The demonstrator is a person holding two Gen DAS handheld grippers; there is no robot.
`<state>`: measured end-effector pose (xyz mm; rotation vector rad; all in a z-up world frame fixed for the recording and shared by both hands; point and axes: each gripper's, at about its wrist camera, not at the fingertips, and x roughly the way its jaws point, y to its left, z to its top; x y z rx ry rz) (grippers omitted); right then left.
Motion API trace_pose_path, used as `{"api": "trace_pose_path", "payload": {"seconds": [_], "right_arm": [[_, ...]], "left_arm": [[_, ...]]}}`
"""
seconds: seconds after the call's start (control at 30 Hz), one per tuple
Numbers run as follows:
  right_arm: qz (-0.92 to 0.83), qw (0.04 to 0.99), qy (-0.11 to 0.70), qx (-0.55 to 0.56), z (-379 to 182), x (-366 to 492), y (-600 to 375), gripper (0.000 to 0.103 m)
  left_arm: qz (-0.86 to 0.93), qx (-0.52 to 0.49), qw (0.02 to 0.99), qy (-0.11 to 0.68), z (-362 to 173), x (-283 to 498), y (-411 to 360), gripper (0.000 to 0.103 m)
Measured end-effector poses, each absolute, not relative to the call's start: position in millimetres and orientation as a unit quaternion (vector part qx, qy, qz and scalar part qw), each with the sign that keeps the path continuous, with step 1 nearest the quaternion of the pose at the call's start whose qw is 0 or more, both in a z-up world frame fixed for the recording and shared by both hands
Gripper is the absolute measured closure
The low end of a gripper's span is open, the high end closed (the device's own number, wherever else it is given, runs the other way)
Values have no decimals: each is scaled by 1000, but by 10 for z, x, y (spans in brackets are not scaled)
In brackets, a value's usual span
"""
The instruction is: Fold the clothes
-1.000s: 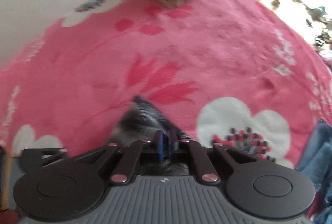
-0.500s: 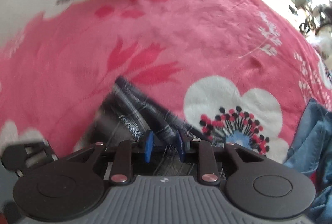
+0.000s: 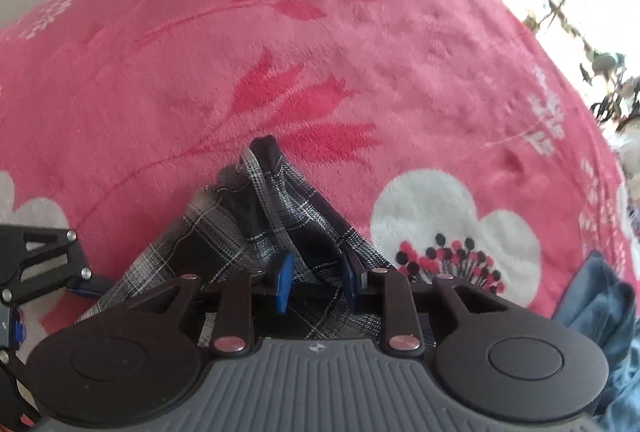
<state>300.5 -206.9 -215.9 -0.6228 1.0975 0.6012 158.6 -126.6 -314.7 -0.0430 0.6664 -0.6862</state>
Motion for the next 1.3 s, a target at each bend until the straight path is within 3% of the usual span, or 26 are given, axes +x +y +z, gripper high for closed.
{"api": "trace_pose_path", "payload": {"seconds": [0.03, 0.27, 0.43, 0.83, 0.97, 1.03, 1.13, 1.27, 1.3], "right_arm": [[280, 767, 508, -276, -2142, 3027, -2089, 102], [271, 814, 451, -247, -1893, 3198, -2089, 102], [248, 817, 473, -217, -2160, 3355, -2060, 102], [341, 762, 524, -168, -2198, 3296, -1856, 97], [292, 794, 514, -142, -2341, 3526, -1813, 103], [197, 841, 485, -138, -2243, 3687, -1937, 95], [118, 875, 462, -84, -1868, 3781, -2453, 95], [75, 908, 409, -57, -1051, 3315, -3325, 93], [72, 913, 399, -53, -852, 3128, -3524, 87]], "left_arm": [[-330, -21, 888, 321, -3147, 1584, -1266, 32], [-330, -20, 888, 320, -3148, 1569, -1269, 32], [-330, -20, 888, 320, -3143, 1580, -1277, 32], [-334, -24, 887, 317, -3147, 1563, -1260, 32], [-341, -27, 885, 316, -3141, 1544, -1213, 32], [-346, -31, 882, 317, -3139, 1539, -1178, 31], [-356, -46, 874, 328, -3130, 1587, -1111, 31], [-364, -75, 859, 351, -3097, 1660, -1022, 31], [-363, -87, 855, 360, -3083, 1684, -994, 31]]}}
